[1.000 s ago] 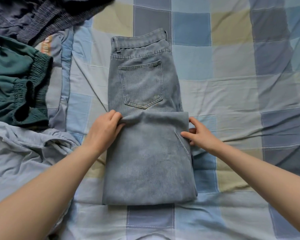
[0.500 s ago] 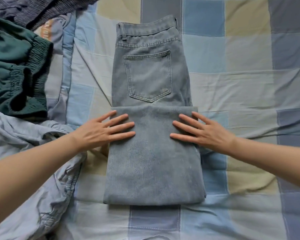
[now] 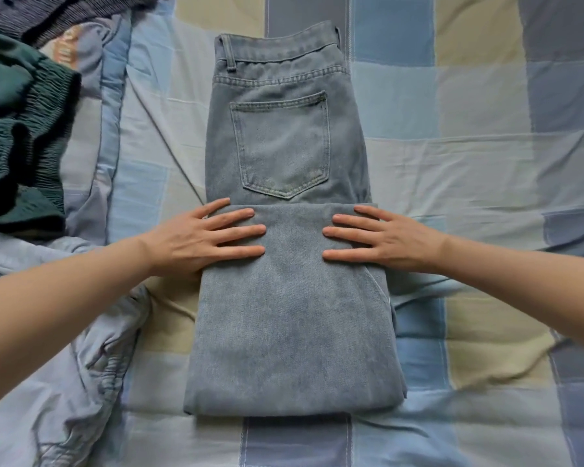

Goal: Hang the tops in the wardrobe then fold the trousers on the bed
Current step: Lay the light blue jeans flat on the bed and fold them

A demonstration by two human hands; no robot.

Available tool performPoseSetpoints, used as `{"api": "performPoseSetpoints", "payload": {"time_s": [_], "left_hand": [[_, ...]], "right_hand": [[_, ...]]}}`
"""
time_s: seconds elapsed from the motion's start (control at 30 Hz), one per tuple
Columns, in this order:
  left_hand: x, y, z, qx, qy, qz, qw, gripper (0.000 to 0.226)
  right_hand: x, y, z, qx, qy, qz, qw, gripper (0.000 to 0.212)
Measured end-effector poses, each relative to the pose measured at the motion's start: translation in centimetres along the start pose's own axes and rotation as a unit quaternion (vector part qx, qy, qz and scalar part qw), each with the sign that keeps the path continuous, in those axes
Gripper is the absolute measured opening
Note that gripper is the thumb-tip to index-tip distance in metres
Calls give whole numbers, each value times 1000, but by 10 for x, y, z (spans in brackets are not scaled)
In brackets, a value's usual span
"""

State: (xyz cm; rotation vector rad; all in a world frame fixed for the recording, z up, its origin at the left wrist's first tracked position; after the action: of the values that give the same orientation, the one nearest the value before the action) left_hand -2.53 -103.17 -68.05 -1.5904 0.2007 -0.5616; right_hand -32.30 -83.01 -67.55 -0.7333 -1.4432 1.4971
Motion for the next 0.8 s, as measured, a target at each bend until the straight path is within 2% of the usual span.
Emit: {"api": "performPoseSetpoints", "payload": {"time_s": [0.17, 0.23, 0.3, 0.33, 0.37, 0.4, 0.47, 0.53, 0.57, 0.6, 0.63, 0.67, 0.7, 0.73, 0.8], "left_hand": [[3, -16, 32, 68, -35, -9, 997, 71], [5, -23, 42, 104, -36, -22, 994, 75], [4, -33, 54, 159, -47, -11, 986, 67], [3, -41, 60, 209, -64, 24, 975, 60], [2, -50, 65, 300, -90, 50, 948, 55], [2, -61, 68, 415, -130, 73, 897, 49], [8, -73, 64, 617, -217, 122, 746, 30], [15, -79, 48, 659, -345, 192, 640, 15], [18, -79, 39, 670, -408, 229, 577, 19], [16, -77, 33, 689, -453, 271, 497, 30], [11, -75, 29, 699, -492, 316, 411, 39], [5, -70, 25, 686, -529, 358, 350, 42], [-1, -65, 22, 652, -569, 384, 321, 40], [-7, -58, 23, 618, -605, 390, 317, 41], [-14, -41, 30, 558, -656, 369, 349, 52]], "right_hand": [[13, -17, -8, -7, 32, -7, 999, 53], [18, -31, -14, -39, 30, -73, 996, 57], [21, -43, -20, -102, 32, -138, 985, 63], [25, -50, -23, -172, 37, -176, 968, 66], [28, -59, -23, -258, 54, -224, 938, 66], [27, -67, -22, -367, 72, -248, 894, 61], [24, -93, -13, -547, 146, -273, 778, 46], [12, -103, 0, -614, 341, -236, 671, 21], [7, -100, 7, -566, 487, -213, 630, 27], [5, -91, 11, -553, 568, -207, 573, 19], [-1, -91, 13, -609, 580, -190, 506, 11], [-8, -88, 13, -673, 564, -159, 452, 21], [-13, -85, 14, -708, 561, -131, 408, 34], [-16, -77, 18, -705, 575, -104, 401, 40], [-23, -65, 17, -665, 600, -72, 438, 38]]}}
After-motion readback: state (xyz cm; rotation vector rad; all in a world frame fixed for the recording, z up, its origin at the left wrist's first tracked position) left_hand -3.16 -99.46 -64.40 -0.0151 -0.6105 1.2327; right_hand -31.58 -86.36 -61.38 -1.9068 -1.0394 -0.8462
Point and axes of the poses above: each hand's wrist, its own x-axis away from the middle knuckle, its own y-axis out of the palm, z = x × y, the point moved 2 cm from there along -x, towards the middle knuckle, and after that the axes turned 14 degrees about y, right-handed, at the moved point
